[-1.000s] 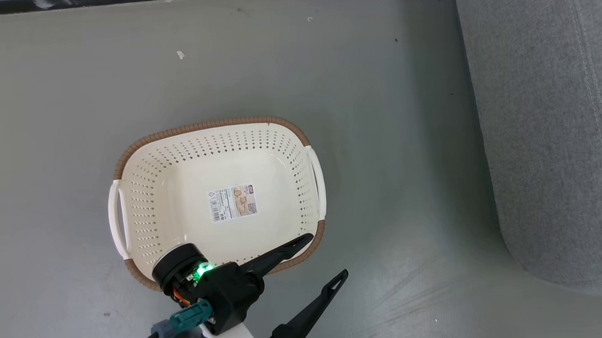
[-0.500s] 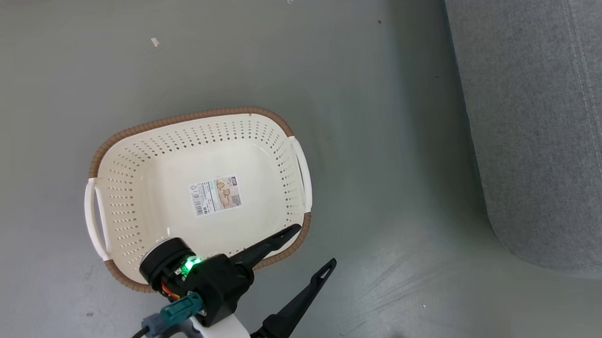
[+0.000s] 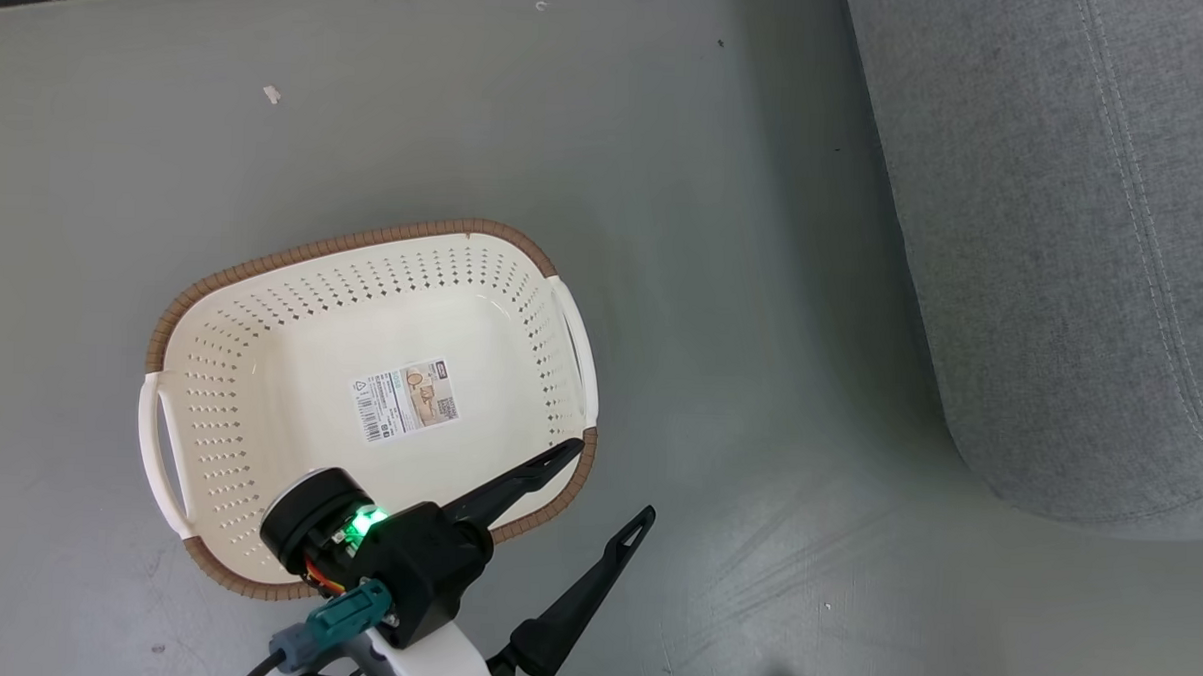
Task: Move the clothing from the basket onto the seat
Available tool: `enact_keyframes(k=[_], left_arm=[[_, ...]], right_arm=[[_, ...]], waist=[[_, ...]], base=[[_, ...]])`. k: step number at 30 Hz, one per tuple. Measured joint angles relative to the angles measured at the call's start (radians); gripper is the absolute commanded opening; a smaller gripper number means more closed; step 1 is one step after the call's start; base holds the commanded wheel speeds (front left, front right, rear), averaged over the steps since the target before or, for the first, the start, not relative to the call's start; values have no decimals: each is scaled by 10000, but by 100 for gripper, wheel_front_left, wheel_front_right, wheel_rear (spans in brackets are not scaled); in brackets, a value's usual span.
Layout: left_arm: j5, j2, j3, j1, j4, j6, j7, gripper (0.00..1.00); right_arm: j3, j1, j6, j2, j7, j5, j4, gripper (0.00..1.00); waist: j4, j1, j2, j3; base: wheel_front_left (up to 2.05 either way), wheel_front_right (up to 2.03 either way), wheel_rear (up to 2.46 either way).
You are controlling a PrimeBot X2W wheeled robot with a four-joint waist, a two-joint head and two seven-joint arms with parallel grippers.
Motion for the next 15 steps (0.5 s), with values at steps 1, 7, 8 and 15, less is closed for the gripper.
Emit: enact_keyframes(k=[1, 7, 8, 15], left_arm=[[-2, -2, 2, 0, 0, 0, 0, 100], [-58, -174, -6, 0, 2, 0, -35, 100], [-58, -190, -8, 0, 2, 0, -59, 100], [-86, -270, 84, 1, 82, 88, -280, 100]], right_arm=[[6, 0, 0, 0, -42, 0, 4, 100], [121, 4, 0, -48, -353, 10, 61, 100], [159, 13, 0, -48, -372, 12, 59, 100], [823, 835, 0, 48, -807, 13, -153, 100]], waist=[[-7, 0, 0, -23], [-27, 0, 0, -179], [-30, 0, 0, -207], [-60, 0, 0, -419]], base=[[0, 0, 0], [0, 0, 0], [0, 0, 0], [0, 0, 0]])
